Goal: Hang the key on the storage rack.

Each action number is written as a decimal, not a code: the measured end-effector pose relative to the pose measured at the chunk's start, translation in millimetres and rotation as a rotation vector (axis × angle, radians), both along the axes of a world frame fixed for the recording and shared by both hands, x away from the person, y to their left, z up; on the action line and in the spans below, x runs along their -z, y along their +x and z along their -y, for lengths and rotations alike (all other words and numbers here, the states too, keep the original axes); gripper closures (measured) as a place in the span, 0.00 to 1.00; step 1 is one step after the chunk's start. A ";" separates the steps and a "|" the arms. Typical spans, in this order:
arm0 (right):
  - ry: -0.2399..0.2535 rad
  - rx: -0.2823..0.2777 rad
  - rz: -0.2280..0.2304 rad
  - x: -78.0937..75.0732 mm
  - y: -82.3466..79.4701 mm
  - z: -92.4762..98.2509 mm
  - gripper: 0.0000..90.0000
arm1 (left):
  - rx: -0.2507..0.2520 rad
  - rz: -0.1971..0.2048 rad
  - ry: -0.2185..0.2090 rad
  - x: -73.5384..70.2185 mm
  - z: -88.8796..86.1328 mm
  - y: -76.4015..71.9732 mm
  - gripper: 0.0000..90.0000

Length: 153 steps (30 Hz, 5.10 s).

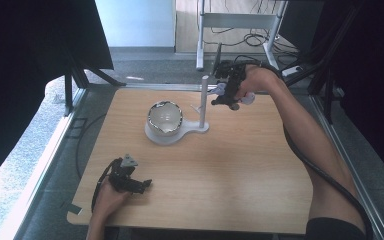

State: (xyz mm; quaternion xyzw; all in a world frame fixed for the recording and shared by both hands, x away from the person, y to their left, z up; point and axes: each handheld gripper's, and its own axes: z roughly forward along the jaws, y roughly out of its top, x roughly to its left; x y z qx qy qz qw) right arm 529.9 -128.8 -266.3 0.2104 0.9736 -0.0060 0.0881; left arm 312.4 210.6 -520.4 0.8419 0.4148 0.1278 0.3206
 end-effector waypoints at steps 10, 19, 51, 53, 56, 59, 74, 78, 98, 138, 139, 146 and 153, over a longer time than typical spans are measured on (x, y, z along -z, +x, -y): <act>-0.016 0.014 -0.004 10.5 -0.2 6.6 0.29 | 0.001 0.000 0.003 -0.1 0.1 0.0 0.00; 0.000 0.027 0.012 0.5 0.5 12.5 0.29 | 0.001 0.000 0.000 0.1 0.1 0.2 0.00; 0.027 0.016 0.088 -15.7 13.9 -6.1 0.28 | 0.002 -0.001 -0.003 -0.1 -0.1 0.1 0.00; 0.026 0.018 0.087 -12.2 15.9 -5.9 0.28 | 0.002 -0.002 -0.003 -0.1 -0.3 0.1 0.00; 0.025 0.029 0.087 -7.4 18.9 -4.7 0.28 | 0.002 -0.001 -0.002 0.0 -0.2 0.1 0.00; 0.017 0.031 0.086 -3.8 21.6 -2.8 0.28 | 0.003 -0.002 -0.003 -0.1 -0.5 0.2 0.00; -0.043 0.022 0.071 15.3 26.1 10.6 0.28 | 0.004 -0.002 -0.003 -0.1 -0.5 0.3 0.00; -0.045 0.023 0.059 25.2 26.4 11.3 0.28 | 0.004 -0.002 -0.003 0.0 -0.2 0.2 0.00; 0.038 -0.051 -0.025 58.9 20.9 9.2 0.18 | 0.006 -0.005 -0.003 -0.3 -0.2 0.4 0.00; 0.189 0.002 0.041 72.0 -70.7 70.6 0.14 | 0.007 0.008 -0.003 -1.1 3.5 0.3 0.00; 0.207 -0.001 0.039 76.4 -75.2 73.9 0.14 | 0.007 0.008 -0.002 -1.0 3.8 0.3 0.00; 0.273 0.018 0.054 95.6 -96.1 92.3 0.14 | 0.013 0.005 0.004 -0.4 5.2 0.7 0.00; 0.326 0.040 0.098 108.1 -112.7 111.3 0.14 | 0.014 0.009 0.004 -0.7 6.6 0.4 0.00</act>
